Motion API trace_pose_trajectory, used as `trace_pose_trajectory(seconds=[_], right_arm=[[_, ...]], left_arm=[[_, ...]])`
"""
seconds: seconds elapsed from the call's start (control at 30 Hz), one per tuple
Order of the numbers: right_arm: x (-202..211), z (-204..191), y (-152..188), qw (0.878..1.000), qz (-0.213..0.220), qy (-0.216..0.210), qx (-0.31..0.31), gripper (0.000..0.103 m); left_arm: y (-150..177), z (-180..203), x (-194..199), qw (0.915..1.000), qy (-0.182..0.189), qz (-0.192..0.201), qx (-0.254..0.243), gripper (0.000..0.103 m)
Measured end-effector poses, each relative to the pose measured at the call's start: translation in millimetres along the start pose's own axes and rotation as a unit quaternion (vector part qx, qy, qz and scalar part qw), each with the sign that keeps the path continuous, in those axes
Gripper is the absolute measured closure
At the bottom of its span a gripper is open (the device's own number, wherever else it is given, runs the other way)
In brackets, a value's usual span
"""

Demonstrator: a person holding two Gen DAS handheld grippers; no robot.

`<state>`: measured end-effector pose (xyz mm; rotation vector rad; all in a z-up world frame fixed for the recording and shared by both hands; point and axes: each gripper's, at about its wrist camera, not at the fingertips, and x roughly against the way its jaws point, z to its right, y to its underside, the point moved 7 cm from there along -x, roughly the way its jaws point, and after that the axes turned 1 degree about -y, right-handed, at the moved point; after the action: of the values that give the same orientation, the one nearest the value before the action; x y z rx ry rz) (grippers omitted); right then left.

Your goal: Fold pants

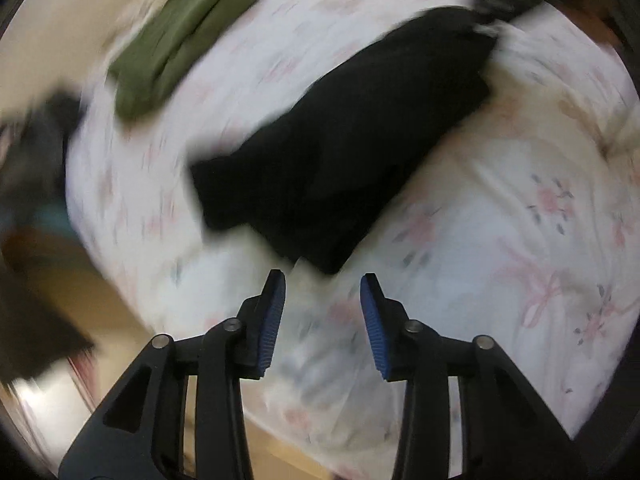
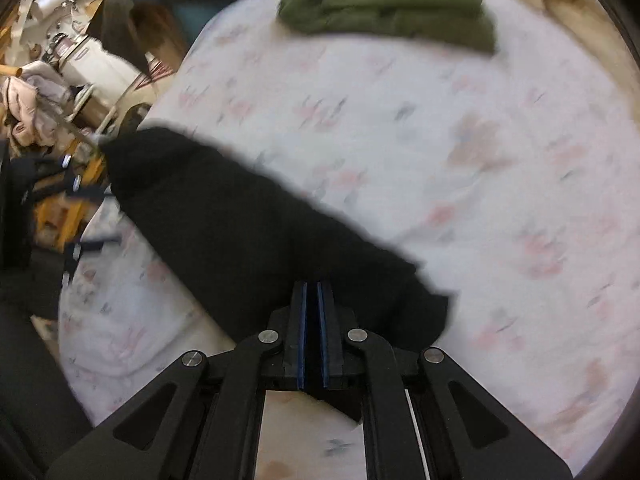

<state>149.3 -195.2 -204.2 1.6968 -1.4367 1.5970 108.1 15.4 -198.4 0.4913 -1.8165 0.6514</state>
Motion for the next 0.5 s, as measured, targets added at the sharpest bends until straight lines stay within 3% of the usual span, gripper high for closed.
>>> trace_pose_trajectory(seconds=[0.1,0.13,0.2,0.23,0.37,0.43,0.5], right_arm=[[1.9,3.5,1.4,1.0,0.004,-0.005,-0.014,0.096],[-0.4,6.9,3.6,0.999,0.0,-0.013,-0.031,0.096],[-4.2,10.4,5.6,0.999,-0.004,-0.018,-0.043,0.096],[-3.4,10.8,4.8,0.999,0.0,-0.017,-0.043,0.096],[13.2,3.4,-0.7,0.999,0.02,-0.023,-0.033,0.096],[21.9,4.0,-3.8,0.998,0.034,-0.03,-0.042,0.096],[31.6,11.3,-2.8,0.997,0.044,-0.026,-0.058,0.096]], left_arm=[[20.8,-36.2,-3.0,0.993,0.034,-0.04,0.106,0.068],[25.0,-49.5,-0.5,0.9868,0.046,-0.045,0.149,0.068],[27.6,-78.8,11.5,0.9631,0.077,-0.034,0.255,0.068],[26.3,-98.0,23.2,0.9412,0.09,-0.009,0.326,0.068],[5.5,-114.1,43.9,0.8854,0.146,0.06,0.437,0.064],[-12.8,-103.2,38.8,0.8691,0.189,0.068,0.452,0.062],[-31.1,-89.8,30.8,0.8633,0.214,0.066,0.452,0.062]])
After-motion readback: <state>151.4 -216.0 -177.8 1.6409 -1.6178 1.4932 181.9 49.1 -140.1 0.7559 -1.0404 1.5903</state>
